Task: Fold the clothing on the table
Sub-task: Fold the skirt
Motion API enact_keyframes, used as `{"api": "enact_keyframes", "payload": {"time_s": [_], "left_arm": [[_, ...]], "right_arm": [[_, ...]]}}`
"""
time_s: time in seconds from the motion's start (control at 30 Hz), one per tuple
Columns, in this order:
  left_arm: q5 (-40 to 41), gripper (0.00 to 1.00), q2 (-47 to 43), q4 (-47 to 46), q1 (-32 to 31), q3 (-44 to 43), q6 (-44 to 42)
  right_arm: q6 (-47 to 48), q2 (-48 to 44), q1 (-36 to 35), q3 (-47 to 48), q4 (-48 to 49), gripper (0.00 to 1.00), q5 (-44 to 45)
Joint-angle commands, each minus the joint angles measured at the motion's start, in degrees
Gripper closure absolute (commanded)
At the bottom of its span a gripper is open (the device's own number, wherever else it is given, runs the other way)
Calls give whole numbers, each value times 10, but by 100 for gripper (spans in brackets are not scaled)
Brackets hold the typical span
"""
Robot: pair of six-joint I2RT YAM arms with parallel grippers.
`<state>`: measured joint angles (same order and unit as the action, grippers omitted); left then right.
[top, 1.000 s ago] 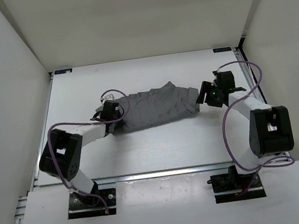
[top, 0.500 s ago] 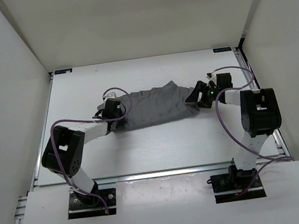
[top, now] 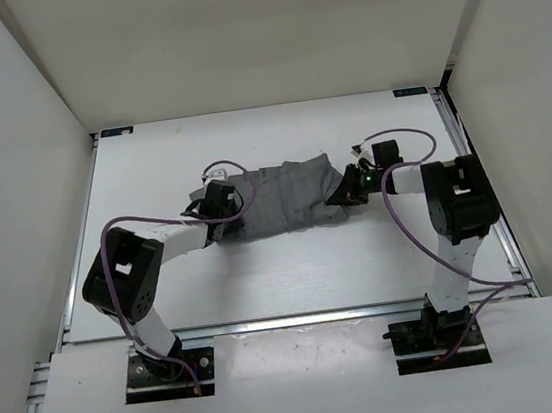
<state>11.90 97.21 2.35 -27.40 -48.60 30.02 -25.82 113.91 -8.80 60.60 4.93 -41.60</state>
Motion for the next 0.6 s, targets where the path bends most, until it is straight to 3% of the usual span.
{"api": "enact_keyframes", "payload": {"time_s": [0.0, 0.3, 0.57], "left_arm": [[-9, 100, 4, 20, -35, 1, 6], [-27, 100, -11, -2, -103, 48, 38], [-29, 100, -23, -2, -111, 54, 37]], "right_arm": [[12, -74, 15, -66, -46, 100, 74], [20, -246, 25, -122, -212, 100, 335], [31, -315, 17, -97, -264, 100, 377]]}}
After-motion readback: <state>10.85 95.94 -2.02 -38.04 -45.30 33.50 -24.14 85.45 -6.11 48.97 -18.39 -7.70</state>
